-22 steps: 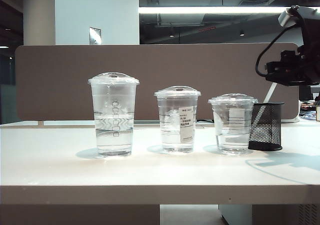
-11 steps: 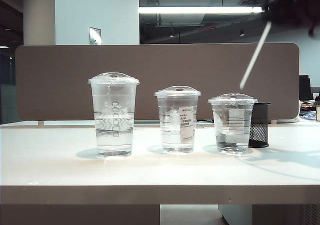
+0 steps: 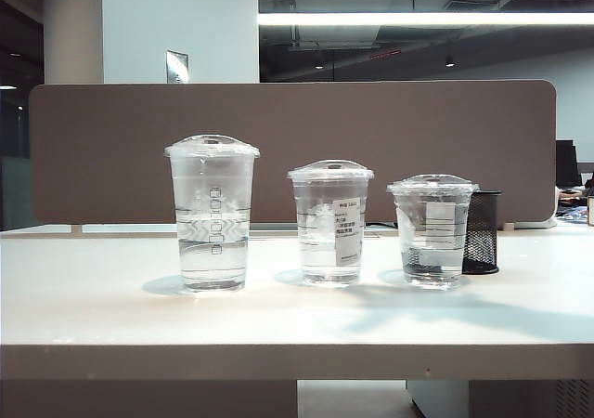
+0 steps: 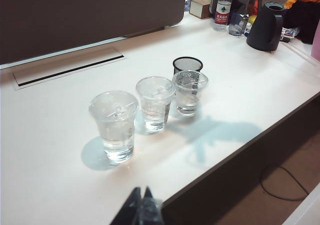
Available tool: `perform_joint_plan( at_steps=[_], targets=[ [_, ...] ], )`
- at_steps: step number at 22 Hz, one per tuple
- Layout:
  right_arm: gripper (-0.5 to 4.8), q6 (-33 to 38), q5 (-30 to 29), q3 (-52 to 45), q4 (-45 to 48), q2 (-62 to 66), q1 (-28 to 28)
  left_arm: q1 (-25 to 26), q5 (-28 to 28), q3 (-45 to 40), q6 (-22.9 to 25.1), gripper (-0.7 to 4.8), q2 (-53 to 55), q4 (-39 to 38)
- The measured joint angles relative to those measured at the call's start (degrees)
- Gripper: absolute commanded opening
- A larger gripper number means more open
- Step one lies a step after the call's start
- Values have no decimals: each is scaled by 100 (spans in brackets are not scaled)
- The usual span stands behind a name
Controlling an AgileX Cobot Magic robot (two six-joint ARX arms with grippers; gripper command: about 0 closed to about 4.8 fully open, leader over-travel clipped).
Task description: Pick up the straw and insert it into the large coffee cup.
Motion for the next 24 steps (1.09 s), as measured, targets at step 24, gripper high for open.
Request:
perform_joint_plan(
  at_steps=[24],
  targets=[
    [21, -426, 903, 284, -570, 1937, 2037, 2, -17, 0, 0, -2, -2, 2]
  ],
)
